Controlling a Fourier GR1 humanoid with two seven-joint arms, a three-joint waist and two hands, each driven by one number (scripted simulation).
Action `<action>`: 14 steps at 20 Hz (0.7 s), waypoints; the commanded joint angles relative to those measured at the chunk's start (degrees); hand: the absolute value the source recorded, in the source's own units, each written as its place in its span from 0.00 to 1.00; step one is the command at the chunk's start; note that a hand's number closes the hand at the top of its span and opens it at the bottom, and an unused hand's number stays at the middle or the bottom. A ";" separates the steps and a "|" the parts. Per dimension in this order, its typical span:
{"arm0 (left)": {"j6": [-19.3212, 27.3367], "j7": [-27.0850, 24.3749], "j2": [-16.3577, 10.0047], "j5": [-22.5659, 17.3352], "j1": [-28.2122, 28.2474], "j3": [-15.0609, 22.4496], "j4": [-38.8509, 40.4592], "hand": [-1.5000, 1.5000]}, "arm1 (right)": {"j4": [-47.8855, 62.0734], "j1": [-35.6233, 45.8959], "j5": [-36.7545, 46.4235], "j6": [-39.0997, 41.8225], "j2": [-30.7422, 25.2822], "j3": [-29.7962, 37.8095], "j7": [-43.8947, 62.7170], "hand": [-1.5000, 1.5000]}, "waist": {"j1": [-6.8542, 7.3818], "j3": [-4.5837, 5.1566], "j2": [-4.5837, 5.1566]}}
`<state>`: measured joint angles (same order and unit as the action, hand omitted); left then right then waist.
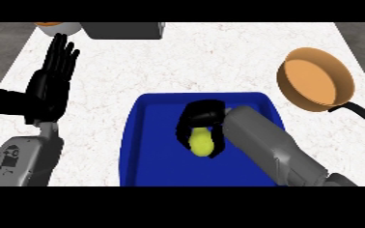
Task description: Pick the pear from the tray and place it in the pot
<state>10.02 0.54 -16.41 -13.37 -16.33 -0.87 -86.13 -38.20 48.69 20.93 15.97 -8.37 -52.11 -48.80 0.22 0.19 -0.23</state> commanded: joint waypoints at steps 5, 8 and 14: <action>0.62 0.39 -0.44 0.50 0.39 -0.40 0.18 0.50 | 13.61 8.95 -3.14 -14.66 -4.86 15.03 32.25 1.00 | -2.14 0.46 -1.26; 0.32 0.09 -0.26 0.52 0.84 -0.09 0.35 0.50 | 16.63 13.97 -3.82 -21.98 -4.88 18.81 44.78 1.00 | -0.79 0.53 -1.37; -0.23 0.55 -0.04 0.68 0.56 0.90 0.22 0.50 | 22.93 24.54 0.14 -38.36 -6.26 20.25 69.56 1.00 | 1.30 0.65 -1.40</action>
<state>10.13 1.09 -16.40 -12.82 -15.86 -0.35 -85.72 -19.29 67.52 19.09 -13.23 -13.83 -33.13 6.30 0.23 0.76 -1.55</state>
